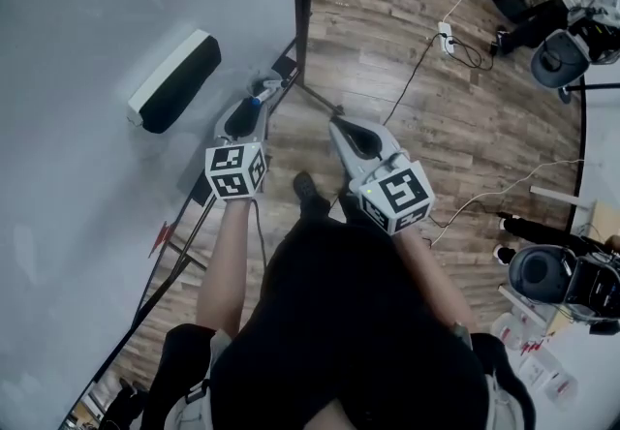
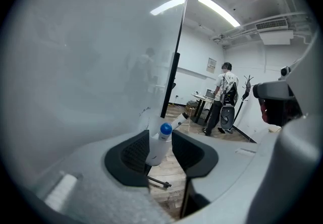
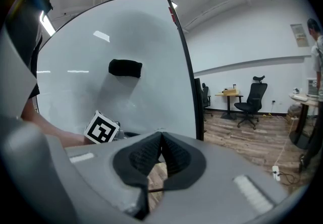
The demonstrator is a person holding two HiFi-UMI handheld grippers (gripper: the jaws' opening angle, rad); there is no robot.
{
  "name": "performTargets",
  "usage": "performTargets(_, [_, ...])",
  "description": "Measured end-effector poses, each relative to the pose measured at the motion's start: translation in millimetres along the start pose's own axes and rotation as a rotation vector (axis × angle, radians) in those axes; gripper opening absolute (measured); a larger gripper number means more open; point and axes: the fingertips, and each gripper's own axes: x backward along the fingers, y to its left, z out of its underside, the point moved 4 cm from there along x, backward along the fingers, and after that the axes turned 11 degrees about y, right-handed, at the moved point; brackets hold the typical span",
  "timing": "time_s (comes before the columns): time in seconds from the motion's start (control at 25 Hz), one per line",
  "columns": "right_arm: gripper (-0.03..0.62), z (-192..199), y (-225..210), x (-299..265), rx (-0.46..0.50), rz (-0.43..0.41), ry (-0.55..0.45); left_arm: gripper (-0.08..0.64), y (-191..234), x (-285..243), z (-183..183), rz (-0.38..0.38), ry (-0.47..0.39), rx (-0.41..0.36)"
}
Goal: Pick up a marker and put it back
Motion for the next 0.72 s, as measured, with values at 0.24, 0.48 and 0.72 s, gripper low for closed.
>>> performTargets(0.24, [0.002,1,1,0,-0.003,-0.005,0.008,0.115,-7,-3,-2,0.012,-0.001,-0.011])
performTargets(0.48, [0.002,3,-2,5,-0.008,0.012,0.009,0.075,-8,-3,-4,0.007,-0.009,-0.01])
performTargets(0.72, [0.002,7,-7,15,-0.028,0.04,-0.001,0.074,-10,3,-9,0.002,-0.035,-0.013])
